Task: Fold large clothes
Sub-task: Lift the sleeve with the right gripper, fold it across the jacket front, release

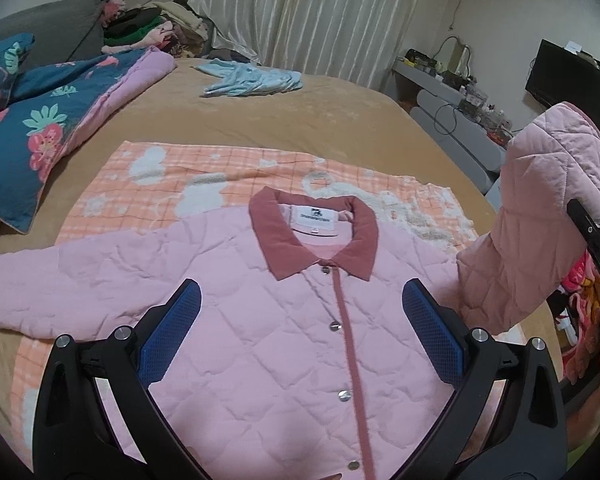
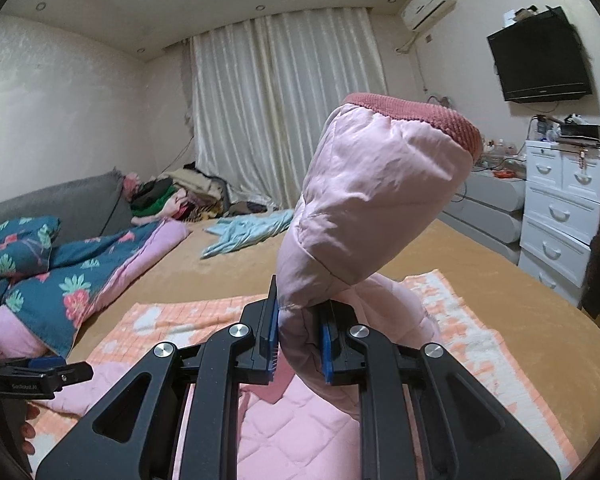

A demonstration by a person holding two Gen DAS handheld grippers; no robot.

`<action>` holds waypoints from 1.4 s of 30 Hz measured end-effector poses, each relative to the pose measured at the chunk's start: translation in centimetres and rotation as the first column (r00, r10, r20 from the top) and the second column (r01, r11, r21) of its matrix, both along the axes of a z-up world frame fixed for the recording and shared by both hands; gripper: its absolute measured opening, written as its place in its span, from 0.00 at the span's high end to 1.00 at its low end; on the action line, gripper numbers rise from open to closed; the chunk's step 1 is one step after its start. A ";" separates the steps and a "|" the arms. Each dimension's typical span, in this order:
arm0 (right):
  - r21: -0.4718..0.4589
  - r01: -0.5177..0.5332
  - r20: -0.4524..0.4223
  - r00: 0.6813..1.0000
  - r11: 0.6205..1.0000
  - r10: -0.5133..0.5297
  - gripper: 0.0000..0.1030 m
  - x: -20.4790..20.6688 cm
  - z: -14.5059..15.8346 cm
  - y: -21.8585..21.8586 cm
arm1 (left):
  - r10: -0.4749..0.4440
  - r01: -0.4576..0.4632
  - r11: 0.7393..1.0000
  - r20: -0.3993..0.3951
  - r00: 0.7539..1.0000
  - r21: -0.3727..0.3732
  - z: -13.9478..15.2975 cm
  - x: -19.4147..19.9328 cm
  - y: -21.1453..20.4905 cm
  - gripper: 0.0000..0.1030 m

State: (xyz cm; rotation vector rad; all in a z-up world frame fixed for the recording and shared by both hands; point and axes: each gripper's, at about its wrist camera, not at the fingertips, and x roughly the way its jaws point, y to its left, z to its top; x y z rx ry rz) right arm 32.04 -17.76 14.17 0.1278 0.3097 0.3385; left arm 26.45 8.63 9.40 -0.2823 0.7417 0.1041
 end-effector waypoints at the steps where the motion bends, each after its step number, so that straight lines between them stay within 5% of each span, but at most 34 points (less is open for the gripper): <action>1: -0.004 -0.005 -0.004 1.000 1.000 0.005 0.85 0.0 -0.2 0.4 | 0.004 -0.004 1.000 -0.002 1.000 -0.001 -0.1 -0.1 0.3 0.08; 22: -0.105 -0.162 -0.109 0.983 0.981 0.151 0.85 1.0 -6.3 11.0 | 0.081 -0.081 0.997 -0.042 0.996 -0.018 -4.3 -0.9 6.3 0.08; 33: -0.175 -0.256 -0.207 0.954 0.951 0.218 0.84 1.0 -12.0 17.1 | 0.101 -0.101 0.985 -0.006 0.995 -0.137 -5.8 -2.4 8.8 0.08; 42: -0.172 -0.355 -0.337 0.898 0.919 0.284 0.75 0.6 -16.9 20.8 | 0.077 -0.077 0.966 -0.012 0.997 -0.248 -7.4 -2.1 9.5 0.08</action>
